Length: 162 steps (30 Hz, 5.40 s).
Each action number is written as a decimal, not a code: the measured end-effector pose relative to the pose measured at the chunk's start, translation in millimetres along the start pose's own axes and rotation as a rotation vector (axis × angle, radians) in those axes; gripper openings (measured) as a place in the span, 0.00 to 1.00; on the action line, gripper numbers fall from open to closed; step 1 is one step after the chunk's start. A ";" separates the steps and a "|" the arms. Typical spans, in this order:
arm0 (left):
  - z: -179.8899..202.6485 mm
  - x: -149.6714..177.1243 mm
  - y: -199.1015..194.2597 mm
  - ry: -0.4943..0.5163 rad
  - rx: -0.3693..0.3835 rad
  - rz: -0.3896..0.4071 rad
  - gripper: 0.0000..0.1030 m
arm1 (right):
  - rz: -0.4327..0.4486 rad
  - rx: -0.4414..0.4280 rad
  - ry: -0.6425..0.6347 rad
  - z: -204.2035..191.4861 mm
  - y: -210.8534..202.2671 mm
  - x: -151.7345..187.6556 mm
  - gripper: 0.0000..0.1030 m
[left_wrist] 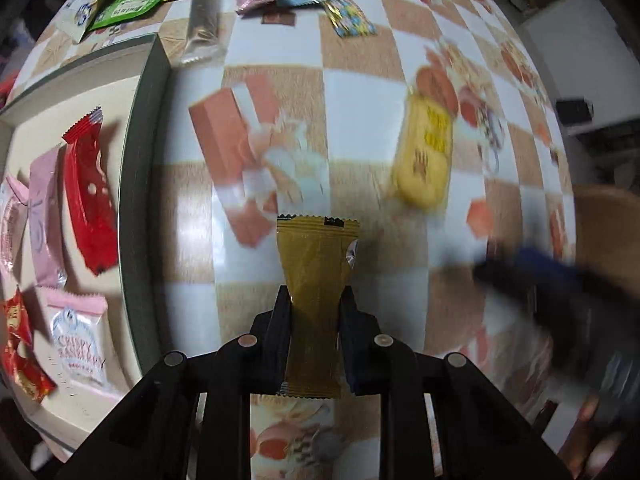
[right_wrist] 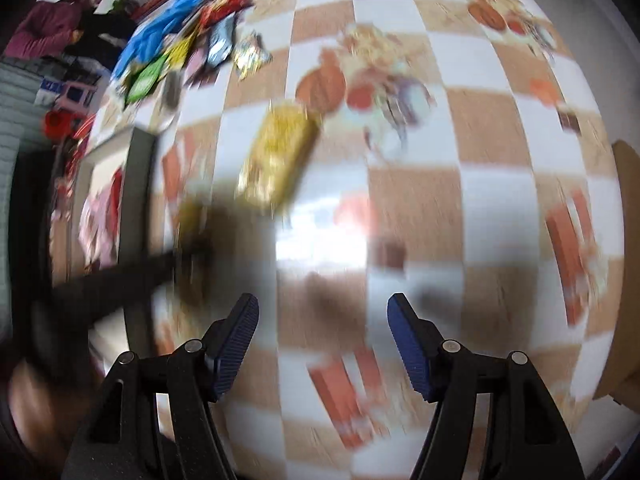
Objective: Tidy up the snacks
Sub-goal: 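Grasp a gold bar with the left tool while the right grasps a yellow Wangwang cracker, then carry the gold bar in the left tool while the right carries the yellow cracker over the tray, then open the left tool over the tray while the right tool opens, dropping both snacks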
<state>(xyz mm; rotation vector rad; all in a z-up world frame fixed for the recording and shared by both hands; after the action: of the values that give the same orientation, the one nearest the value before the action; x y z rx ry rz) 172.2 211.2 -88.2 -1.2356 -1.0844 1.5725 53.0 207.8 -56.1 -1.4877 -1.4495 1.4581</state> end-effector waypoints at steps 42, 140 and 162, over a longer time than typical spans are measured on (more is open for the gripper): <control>5.5 109.8 -68.6 0.426 -0.098 -0.036 0.24 | -0.065 0.062 -0.164 -2.5 -44.9 125.9 0.37; -213.5 56.6 -142.5 -0.087 -0.067 0.072 0.24 | 0.024 -0.124 -0.688 -292.8 -3.6 48.3 0.37; -215.2 25.6 -125.8 -0.091 -0.038 0.057 0.24 | 0.006 -0.107 -0.619 -286.2 16.1 25.9 0.37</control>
<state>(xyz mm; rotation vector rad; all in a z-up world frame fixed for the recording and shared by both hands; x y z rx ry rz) 392.0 297.7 -4.5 -1.2402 -1.1507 1.6720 321.0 304.3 -15.3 -1.1398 -1.8971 1.9806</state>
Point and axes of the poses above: each gripper's, at about its wrist camera, not at the fingertips, and y roughly the way its jaws point, z to its right, x to its underside, the point moved 9 cm from there along y, roughly the way its jaws point, and after that the axes turned 15 degrees about z, right-handed, at the moved point
